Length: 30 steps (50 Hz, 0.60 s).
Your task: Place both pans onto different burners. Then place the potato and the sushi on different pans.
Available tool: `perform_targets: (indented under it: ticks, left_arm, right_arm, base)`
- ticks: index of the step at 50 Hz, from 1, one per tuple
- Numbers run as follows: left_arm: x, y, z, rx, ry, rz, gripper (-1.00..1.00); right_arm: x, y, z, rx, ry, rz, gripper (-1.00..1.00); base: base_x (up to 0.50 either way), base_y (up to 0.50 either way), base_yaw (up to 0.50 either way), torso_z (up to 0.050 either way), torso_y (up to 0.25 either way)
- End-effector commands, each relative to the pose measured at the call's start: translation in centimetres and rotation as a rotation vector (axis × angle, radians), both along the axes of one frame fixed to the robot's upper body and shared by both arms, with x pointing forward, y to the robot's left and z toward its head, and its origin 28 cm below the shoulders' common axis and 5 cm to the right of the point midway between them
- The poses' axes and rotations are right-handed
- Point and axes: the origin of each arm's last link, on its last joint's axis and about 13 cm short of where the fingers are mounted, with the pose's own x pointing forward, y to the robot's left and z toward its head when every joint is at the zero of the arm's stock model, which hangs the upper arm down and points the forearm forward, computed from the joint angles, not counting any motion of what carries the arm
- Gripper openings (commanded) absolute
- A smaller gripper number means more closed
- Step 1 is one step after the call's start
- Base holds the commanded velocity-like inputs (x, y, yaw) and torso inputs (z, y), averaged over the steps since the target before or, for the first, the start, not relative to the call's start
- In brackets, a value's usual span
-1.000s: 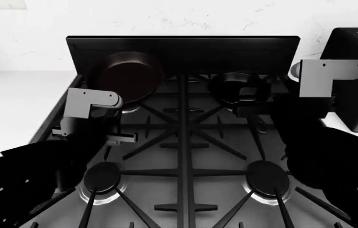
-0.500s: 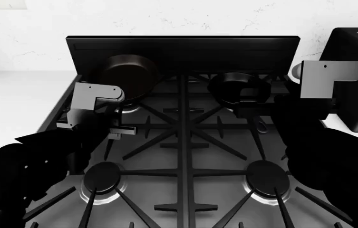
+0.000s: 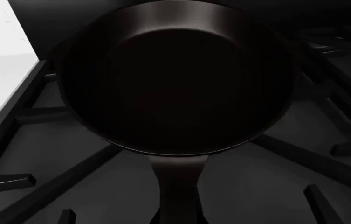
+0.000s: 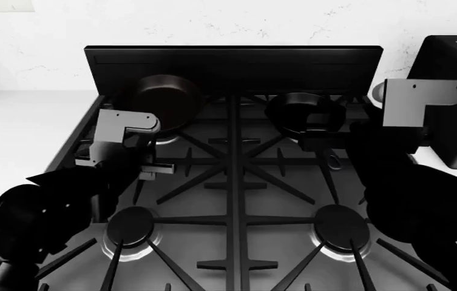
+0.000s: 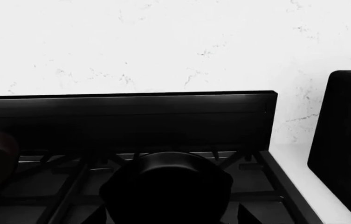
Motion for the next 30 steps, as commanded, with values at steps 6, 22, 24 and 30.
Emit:
perform_targets:
  ticks: [6,22,24,30]
  left_arm:
    - [0.3,-0.1,-0.3,-0.009,0.001,-0.011,-1.00]
    - [-0.2,0.0,1.1,-0.035,-0.034,-0.033,1.00]
    - [-0.3,0.0,1.4,-0.038,-0.044,-0.034,1.00]
    - [-0.9,0.0,2.7,-0.048,-0.097,-0.040,1.00]
  right_arm:
    - [0.2,-0.1,-0.4,0.004,0.009,-0.003,1.00]
    - [0.4,0.0,-0.3,0.004,0.010,0.001,1.00]
    - [0.4,0.0,-0.3,0.005,0.009,0.001,1.00]
    - [0.2,-0.1,-0.2,0.016,0.003,0.000,1.00]
  base:
    - [0.00,0.00,0.00,0.000,0.000]
    - [0.00,0.00,0.00,0.000,0.000]
    - [0.00,0.00,0.00,0.000,0.000]
    - [0.00,0.00,0.00,0.000,0.000]
